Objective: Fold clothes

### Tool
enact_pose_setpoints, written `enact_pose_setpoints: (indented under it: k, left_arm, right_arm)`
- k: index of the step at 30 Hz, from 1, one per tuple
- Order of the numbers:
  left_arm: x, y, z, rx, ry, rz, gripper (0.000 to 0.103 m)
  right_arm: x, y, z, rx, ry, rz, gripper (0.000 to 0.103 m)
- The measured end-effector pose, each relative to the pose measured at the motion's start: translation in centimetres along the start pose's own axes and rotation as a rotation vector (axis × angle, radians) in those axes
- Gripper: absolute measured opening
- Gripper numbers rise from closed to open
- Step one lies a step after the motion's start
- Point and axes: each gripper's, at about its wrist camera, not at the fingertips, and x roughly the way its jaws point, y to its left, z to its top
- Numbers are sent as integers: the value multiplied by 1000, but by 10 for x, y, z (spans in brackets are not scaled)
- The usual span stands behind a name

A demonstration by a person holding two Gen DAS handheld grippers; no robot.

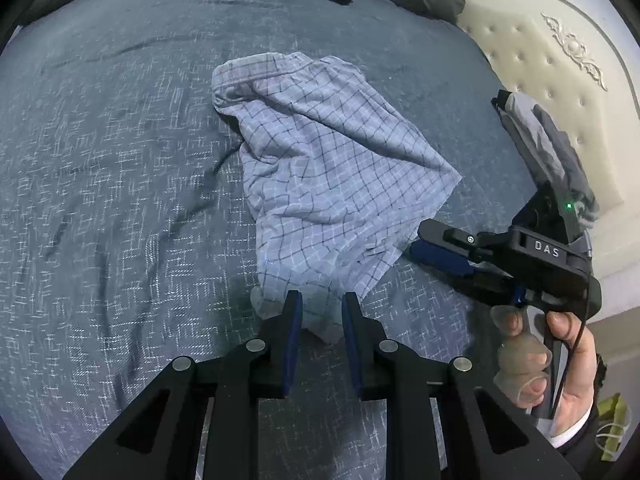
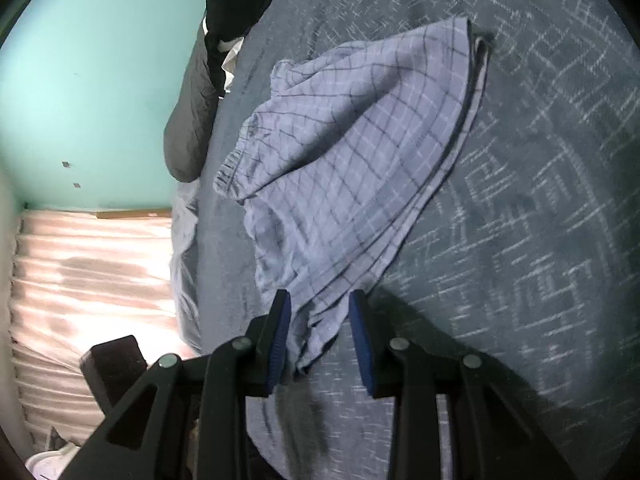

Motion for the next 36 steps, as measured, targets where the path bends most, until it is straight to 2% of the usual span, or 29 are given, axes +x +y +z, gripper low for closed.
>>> enact_pose_setpoints:
  k: [6,11,19,29,33,36]
  left_arm:
    - [-2,7,0,-11,-1,13,22]
    - [-4,14,-2,-25,-4,5,22]
    - [-4,18,-3,-26,-12,-6,23]
    - [3,13,-3,-8,-6,-16,23]
    - [5,11,-3,-4,-5,-21,23]
    - [5,11,-2,-1,-6,-21,23]
  right_arm:
    - [13,9,-4,-29,16,-38,31]
    - [22,28,-6,-121,2,-141,31]
    - [39,27,-11,-99,-6,-197,31]
    - [44,25,-7,-61,-50,-166,31]
    - [43,26,-5,-66,-68,-156,13]
    - [40,29,-6,-85,-81,-155,6]
